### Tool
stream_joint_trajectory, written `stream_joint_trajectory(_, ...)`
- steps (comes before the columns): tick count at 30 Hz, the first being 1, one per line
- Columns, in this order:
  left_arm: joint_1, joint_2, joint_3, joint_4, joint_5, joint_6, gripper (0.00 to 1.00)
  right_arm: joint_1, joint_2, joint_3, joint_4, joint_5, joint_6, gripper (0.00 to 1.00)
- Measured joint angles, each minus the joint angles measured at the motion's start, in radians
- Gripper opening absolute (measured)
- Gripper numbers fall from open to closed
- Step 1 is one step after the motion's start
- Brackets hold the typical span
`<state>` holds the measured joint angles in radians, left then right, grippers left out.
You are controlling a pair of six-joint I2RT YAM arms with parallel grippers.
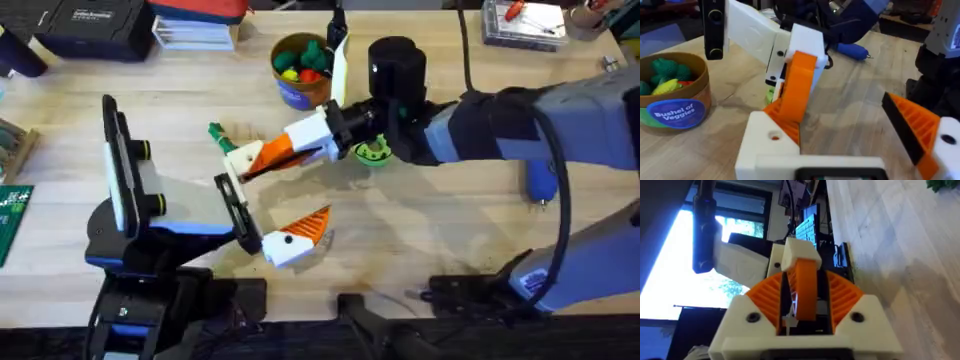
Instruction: Pick up the gripper from the table and insert it into the empty holder that is missing its gripper. Then pick up a screw, insert it into the mounting hole, and use the screwdriver to tighten it. Finally, clean up the table by picking up the vegetable and placing it into the bucket.
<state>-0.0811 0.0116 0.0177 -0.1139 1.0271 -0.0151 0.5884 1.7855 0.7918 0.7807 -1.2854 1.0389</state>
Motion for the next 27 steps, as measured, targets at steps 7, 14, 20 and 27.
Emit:
stream_joint_trajectory(7, 0.0, 0.0, 0.0, 0.0, 0.002, 0.0, 0.985, -0.005, 0.0, 0.0, -0.001, -0.004, 0.0, 0.756)
stream_joint_trajectory(14, 0.0, 0.0, 0.0, 0.0, 0.003, 0.0, 0.985, -0.013, 0.0, 0.0, 0.0, 0.001, -0.004, 0.993)
stream_joint_trajectory(20, 0.0, 0.0, 0.0, 0.0, 0.003, 0.0, 0.985, -0.067, 0.0, 0.0, 0.0, 0.047, -0.018, 0.995)
stream_joint_trajectory(27, 0.0, 0.0, 0.0, -0.001, 0.003, 0.0, 0.985, -0.154, -0.06, 0.002, -0.009, 0.083, -0.058, 0.994)
